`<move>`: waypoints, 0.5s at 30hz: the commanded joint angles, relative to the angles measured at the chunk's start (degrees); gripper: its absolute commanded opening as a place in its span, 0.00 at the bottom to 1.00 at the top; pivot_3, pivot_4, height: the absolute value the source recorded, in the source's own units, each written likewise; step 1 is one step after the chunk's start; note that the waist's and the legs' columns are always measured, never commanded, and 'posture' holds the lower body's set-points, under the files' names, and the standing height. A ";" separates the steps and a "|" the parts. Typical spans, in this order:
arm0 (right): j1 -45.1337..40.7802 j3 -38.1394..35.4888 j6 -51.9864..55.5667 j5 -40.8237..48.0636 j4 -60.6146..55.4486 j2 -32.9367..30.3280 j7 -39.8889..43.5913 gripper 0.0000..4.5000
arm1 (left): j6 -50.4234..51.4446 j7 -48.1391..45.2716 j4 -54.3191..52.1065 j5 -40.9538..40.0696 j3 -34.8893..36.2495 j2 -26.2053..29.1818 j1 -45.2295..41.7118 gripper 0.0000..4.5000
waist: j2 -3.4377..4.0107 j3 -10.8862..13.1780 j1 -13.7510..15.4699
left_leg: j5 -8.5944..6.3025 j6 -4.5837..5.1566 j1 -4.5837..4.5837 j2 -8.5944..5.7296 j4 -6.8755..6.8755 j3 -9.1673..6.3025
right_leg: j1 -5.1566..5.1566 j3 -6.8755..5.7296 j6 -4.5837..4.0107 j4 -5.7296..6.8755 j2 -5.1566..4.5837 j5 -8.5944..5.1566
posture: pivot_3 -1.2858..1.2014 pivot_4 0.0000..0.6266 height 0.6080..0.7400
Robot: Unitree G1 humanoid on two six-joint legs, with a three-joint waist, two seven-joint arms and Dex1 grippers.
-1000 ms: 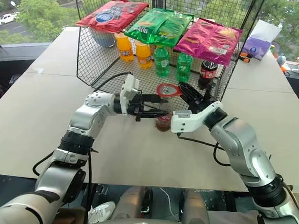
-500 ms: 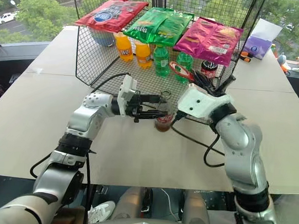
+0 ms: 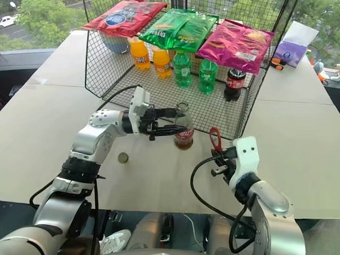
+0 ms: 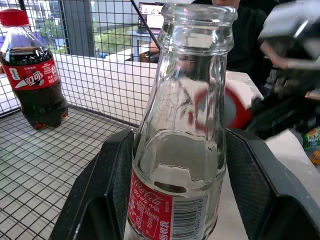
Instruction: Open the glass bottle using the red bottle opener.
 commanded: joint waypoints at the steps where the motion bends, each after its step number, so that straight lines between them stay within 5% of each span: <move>1: -0.38 -3.35 0.66 4.58 2.47 4.66 -3.08 0.10 | 0.09 0.75 -2.32 -0.20 0.19 0.45 0.67 0.47 | 0.04 0.03 0.00 | 0.00 0.00 -0.02 -0.01 -0.01 0.00 | -0.01 0.00 0.00 -0.02 0.00 0.00 | 0.52 0.24 0.91; 4: -0.19 -3.37 0.39 7.30 3.71 2.22 -4.23 0.34 | 0.27 1.09 -2.73 -0.29 0.21 0.49 0.84 0.47 | 0.07 0.04 -0.03 | 0.00 0.00 -0.05 -0.01 -0.06 0.01 | -0.05 0.00 0.00 -0.05 0.00 0.00 | 0.52 0.24 0.91; 10: 1.27 -2.09 -4.87 9.55 3.61 -5.25 -5.87 0.98 | 0.41 0.88 -3.01 -0.58 0.22 0.86 1.19 0.47 | 0.12 0.08 -0.08 | 0.00 0.01 -0.07 -0.02 -0.08 0.02 | -0.06 0.01 0.00 -0.08 0.00 0.00 | 0.52 0.24 0.91; 15: 1.89 1.86 -16.97 9.08 2.93 -13.34 -6.33 0.98 | 0.08 0.35 -2.38 -0.91 0.36 1.21 1.20 0.47 | 0.17 0.11 -0.14 | -0.01 0.00 -0.08 -0.06 -0.11 0.02 | -0.08 -0.01 0.01 -0.18 -0.04 0.00 | 0.52 0.24 0.91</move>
